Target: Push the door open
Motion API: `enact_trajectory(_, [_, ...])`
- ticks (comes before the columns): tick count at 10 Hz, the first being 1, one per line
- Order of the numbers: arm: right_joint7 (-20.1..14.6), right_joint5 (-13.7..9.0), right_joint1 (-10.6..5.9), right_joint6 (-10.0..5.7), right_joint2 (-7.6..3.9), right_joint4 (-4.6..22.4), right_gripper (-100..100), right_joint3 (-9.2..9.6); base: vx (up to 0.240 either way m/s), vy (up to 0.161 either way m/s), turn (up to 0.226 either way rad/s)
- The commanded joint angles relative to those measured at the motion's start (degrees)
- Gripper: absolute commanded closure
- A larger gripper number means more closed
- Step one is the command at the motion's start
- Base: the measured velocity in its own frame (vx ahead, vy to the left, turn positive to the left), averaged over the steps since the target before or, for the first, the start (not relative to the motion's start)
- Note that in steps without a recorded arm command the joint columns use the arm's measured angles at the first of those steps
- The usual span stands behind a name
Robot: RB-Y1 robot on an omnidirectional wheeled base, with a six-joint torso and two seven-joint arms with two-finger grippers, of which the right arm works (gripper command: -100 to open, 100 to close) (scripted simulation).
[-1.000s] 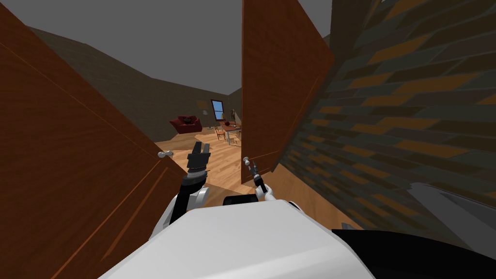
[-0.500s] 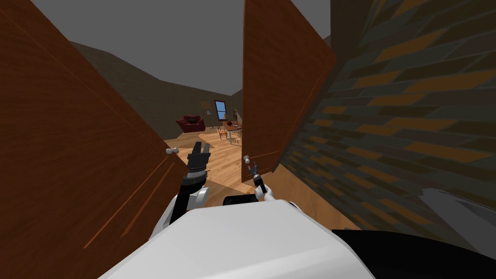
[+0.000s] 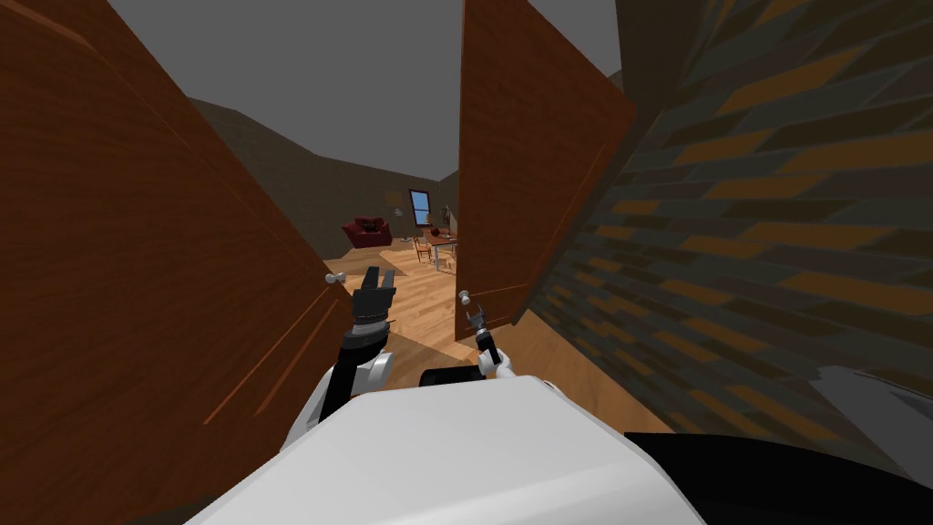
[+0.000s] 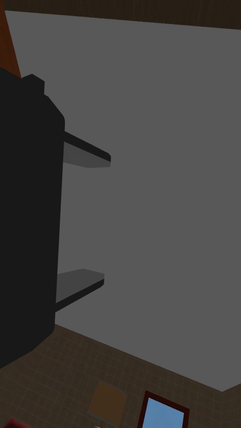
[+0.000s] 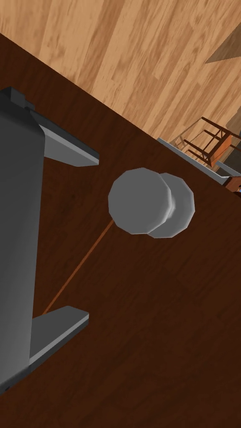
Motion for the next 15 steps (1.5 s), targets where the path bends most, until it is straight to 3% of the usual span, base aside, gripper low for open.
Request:
enact_trajectory(1, [-2.86, -1.72, 0.16, 0.11, 0.35, -0.21, -100, 0.28, -0.07, -0.05, 0.114])
enact_trajectory(15, [-22.36, -9.69, 0.98, 0.68, 2.42, -1.33, -100, 1.58, -0.049, -0.024, 0.063])
